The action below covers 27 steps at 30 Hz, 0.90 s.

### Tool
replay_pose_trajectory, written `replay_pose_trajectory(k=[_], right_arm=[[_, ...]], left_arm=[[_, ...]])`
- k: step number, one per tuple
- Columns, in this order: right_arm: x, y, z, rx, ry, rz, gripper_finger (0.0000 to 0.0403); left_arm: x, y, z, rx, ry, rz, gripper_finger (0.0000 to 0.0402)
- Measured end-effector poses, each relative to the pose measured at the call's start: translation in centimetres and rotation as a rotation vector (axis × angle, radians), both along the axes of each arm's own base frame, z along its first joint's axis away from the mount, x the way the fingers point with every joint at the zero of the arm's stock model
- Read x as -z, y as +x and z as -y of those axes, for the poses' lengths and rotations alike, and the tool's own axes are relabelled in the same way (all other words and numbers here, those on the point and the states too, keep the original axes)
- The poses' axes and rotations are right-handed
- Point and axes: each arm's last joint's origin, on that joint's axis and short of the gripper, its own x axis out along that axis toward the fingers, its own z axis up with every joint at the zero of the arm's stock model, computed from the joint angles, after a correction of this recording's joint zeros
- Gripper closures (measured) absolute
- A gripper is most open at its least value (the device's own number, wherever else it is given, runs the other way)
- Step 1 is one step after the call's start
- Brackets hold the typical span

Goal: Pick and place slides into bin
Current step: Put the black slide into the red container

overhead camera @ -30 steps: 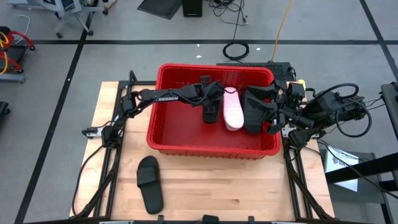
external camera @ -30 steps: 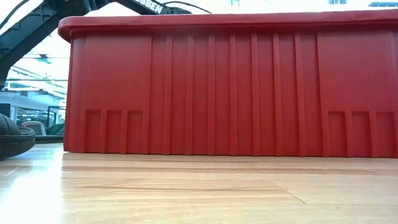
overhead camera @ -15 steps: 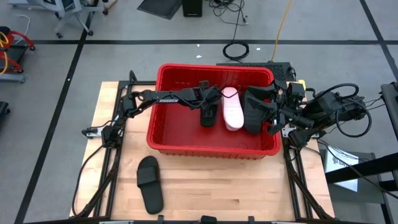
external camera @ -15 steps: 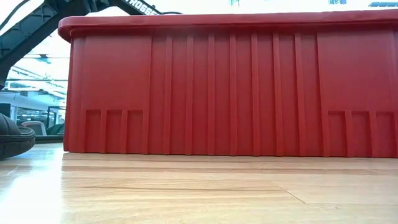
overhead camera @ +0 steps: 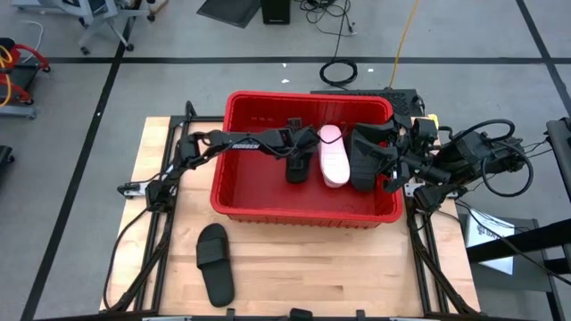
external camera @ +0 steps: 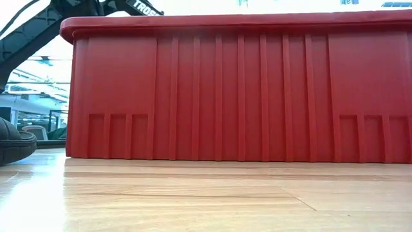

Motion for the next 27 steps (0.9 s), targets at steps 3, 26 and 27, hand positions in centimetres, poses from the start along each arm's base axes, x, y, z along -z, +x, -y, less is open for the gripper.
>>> replay_pose_trajectory(k=[3,26,27], right_arm=[[0.00,0.00,0.00,0.001,-0.002,-0.001,0.0192],[0.05,0.00,0.07,0.023,0.008,-0.007,0.0192],[0.05,0.00,0.07,0.023,0.008,-0.007,0.0192]], left_arm=[[0.32,0.14,-0.05,-0.015,0.011,0.004,0.0373],[0.15,0.52,0.73,-0.011,0.012,0.018,0.0372],[0.17,0.53,0.81,-0.010,0.011,0.016,0.0369]])
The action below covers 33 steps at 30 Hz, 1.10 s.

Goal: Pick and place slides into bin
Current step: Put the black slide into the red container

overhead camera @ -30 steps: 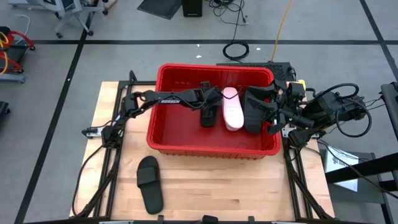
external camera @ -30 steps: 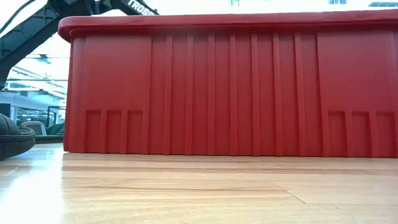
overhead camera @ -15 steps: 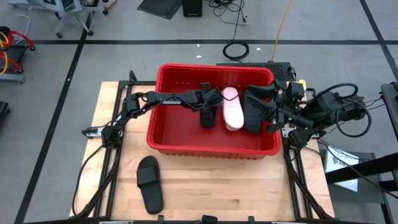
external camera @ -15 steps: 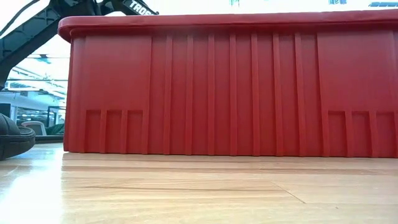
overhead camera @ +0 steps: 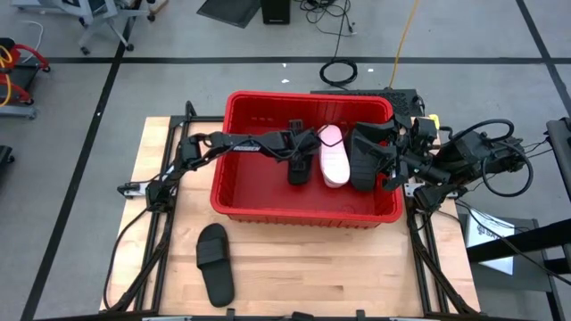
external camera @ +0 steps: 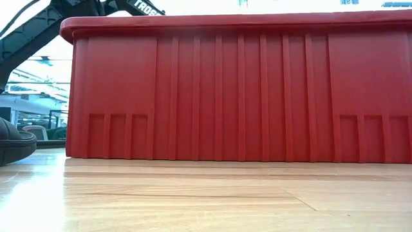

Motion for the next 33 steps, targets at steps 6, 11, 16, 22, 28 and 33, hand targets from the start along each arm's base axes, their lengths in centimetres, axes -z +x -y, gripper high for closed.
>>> replay_pose_trajectory(k=[6,11,16,22,28,33], right_arm=[[0.0,0.0,0.0,-0.001,0.001,0.000,0.0192],[0.0,0.0,0.0,-0.001,0.001,0.000,0.0192],[0.0,0.0,0.0,-0.002,-0.001,-0.001,0.0192],[0.0,0.0,0.0,-0.002,-0.006,-0.004,0.0192],[0.2,0.1,0.0,-0.002,-0.015,-0.025,0.0192],[0.2,0.1,-0.1,-0.002,-0.016,-0.028,0.0192]], left_arm=[[0.0,0.2,0.3,0.007,-0.005,0.011,0.0311],[0.0,0.1,0.2,-0.037,-0.024,0.046,0.0253],[-0.1,0.2,0.4,-0.013,-0.063,0.056,0.0215],[-0.5,0.3,1.5,0.060,-0.124,0.048,0.0185],[-1.8,0.4,2.5,0.076,-0.098,0.075,0.0170],[-3.7,0.2,2.6,0.076,-0.072,0.131,0.0171]])
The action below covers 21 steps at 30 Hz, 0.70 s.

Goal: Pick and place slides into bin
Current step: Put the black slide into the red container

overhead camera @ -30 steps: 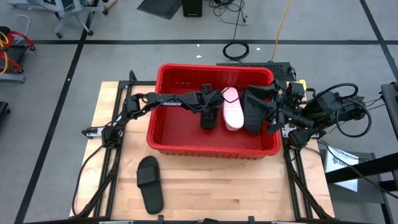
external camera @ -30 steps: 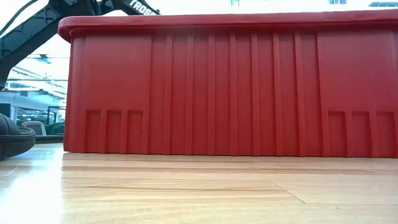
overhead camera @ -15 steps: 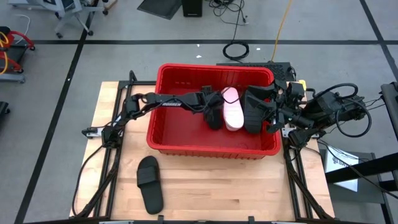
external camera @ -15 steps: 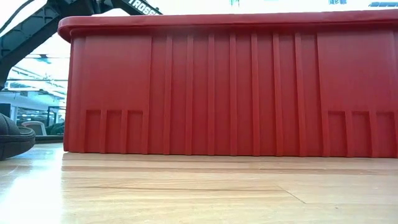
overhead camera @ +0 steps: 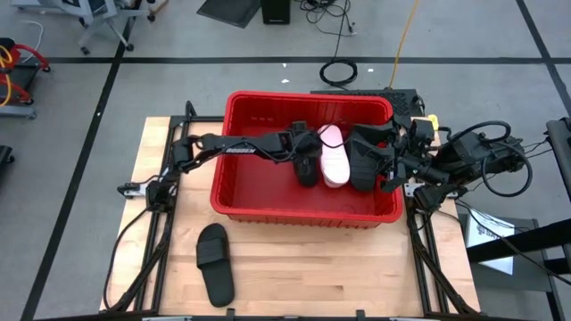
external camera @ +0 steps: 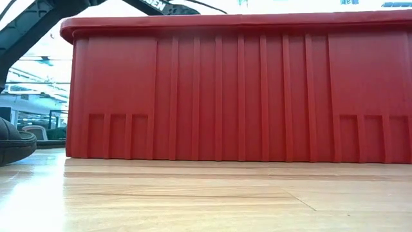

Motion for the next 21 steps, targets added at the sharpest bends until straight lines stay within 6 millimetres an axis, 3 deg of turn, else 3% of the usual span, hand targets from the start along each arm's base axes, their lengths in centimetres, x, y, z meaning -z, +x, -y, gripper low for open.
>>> replay_pose_trajectory(k=[9,21], right_arm=[[0.0,0.0,0.0,0.002,-0.006,-0.006,0.0192],[-0.1,0.0,0.0,0.011,-0.024,0.001,0.0192]], left_arm=[[-3.5,-1.1,0.5,-0.033,0.031,0.052,0.0171],[-11.8,-4.3,4.0,-0.018,0.084,0.214,0.0172]])
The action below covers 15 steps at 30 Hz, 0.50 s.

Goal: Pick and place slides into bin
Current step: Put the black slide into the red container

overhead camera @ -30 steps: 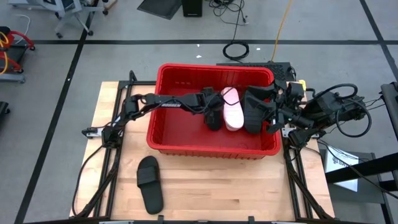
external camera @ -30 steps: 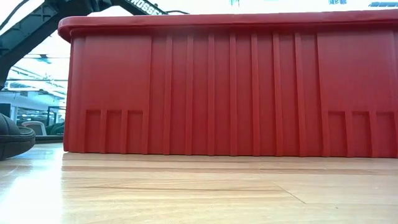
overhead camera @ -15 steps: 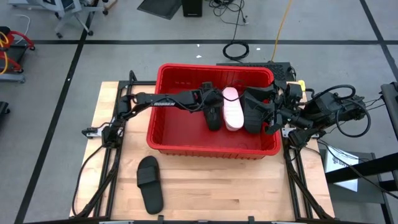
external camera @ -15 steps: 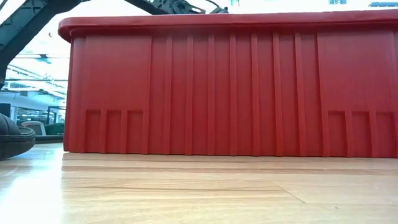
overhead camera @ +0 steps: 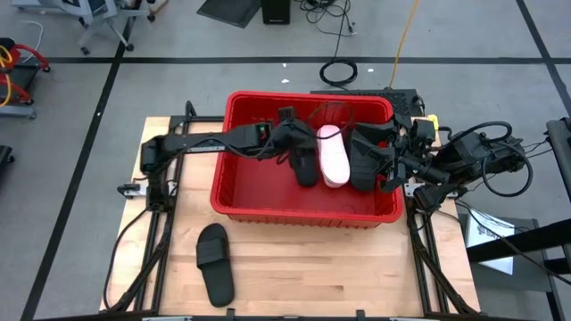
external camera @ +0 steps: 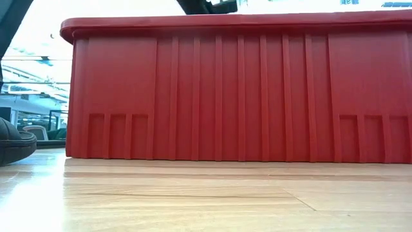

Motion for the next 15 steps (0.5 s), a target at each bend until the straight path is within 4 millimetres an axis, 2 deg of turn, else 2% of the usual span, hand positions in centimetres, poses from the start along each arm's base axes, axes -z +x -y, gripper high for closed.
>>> replay_pose_trajectory(k=[9,15], right_arm=[[-0.1,0.0,0.0,0.000,0.003,0.008,0.0192],[-0.1,0.0,0.0,0.000,0.004,0.011,0.0192]], left_arm=[[-5.2,-3.7,3.8,0.000,-0.039,0.123,0.0172],[-7.2,-6.0,7.1,0.048,-0.091,0.152,0.0172]])
